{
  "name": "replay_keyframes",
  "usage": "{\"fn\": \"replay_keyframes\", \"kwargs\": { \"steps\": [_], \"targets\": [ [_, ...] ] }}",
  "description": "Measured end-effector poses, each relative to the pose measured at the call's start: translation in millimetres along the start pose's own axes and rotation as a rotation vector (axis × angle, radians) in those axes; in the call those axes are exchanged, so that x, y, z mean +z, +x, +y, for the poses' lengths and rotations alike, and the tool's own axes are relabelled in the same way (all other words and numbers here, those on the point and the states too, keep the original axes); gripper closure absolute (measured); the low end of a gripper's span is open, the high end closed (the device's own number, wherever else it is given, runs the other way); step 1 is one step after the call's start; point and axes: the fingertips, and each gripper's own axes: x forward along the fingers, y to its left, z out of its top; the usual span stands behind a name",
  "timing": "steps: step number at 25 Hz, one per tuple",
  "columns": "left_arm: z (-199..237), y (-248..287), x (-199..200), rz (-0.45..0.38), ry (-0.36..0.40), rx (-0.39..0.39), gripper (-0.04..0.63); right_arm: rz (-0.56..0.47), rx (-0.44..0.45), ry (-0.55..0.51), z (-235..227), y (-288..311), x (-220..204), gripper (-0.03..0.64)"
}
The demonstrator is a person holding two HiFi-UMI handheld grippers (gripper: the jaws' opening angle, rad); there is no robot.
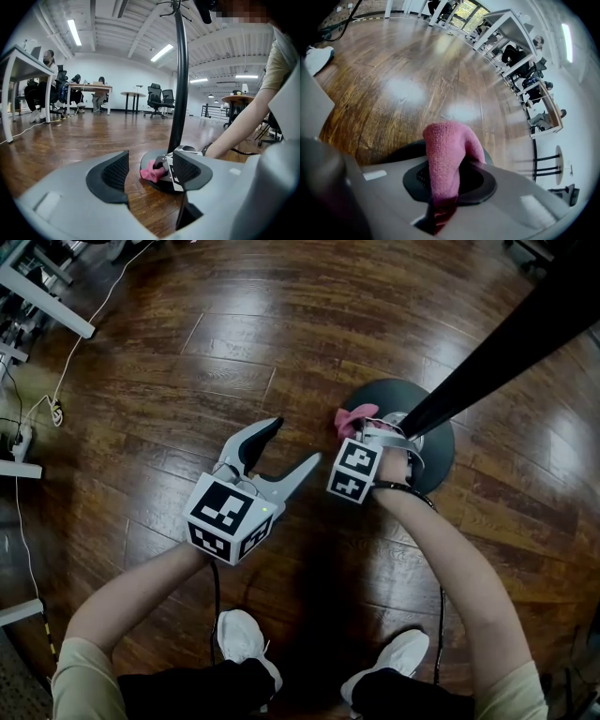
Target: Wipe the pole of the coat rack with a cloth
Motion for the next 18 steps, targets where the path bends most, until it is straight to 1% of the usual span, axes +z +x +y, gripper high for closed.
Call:
{"fn": "replay_keyframes", "kwargs": {
  "steps": [6,8,9,11,13,14,15,16,18],
  "targets": [
    [1.7,-5.6,-5.1,0.006,-0.003,-0.002,0.324,0.052,0.009,0.046,-14.2,8.2,-0.3,0.584],
    [3.3,-7.1,-6.7,0.008,-0.006,0.001,0.324,0.043,0.011,0.045,-17.7,7.2,2.1,0.584],
    [4.3,-7.2,-7.2,0.008,-0.009,0.004,0.324,0.017,0.016,0.053,-17.2,2.8,5.5,0.583],
    [5.5,-5.4,-6.9,0.008,-0.014,0.004,0.325,-0.102,0.054,0.119,-9.3,-19.8,16.9,0.583],
    [5.2,-1.8,-5.1,0.011,-0.028,-0.007,0.325,-0.26,0.125,0.25,6.4,-57.5,25.4,0.584],
    [4.5,-0.1,-4.1,0.011,-0.042,-0.015,0.325,-0.324,0.162,0.315,16.5,-75.9,24.7,0.584],
    [3.5,1.4,-3.2,0.011,-0.054,-0.023,0.325,-0.364,0.196,0.361,28.3,-90.2,19.8,0.584],
    [2.3,3.3,-2.9,0.01,-0.058,-0.029,0.325,-0.379,0.218,0.381,40.4,-99.3,10.9,0.583],
    [-0.9,9.7,-4.1,0.012,-0.046,-0.039,0.324,-0.373,0.218,0.375,58.8,-106.8,-14.3,0.583]
  ]
}}
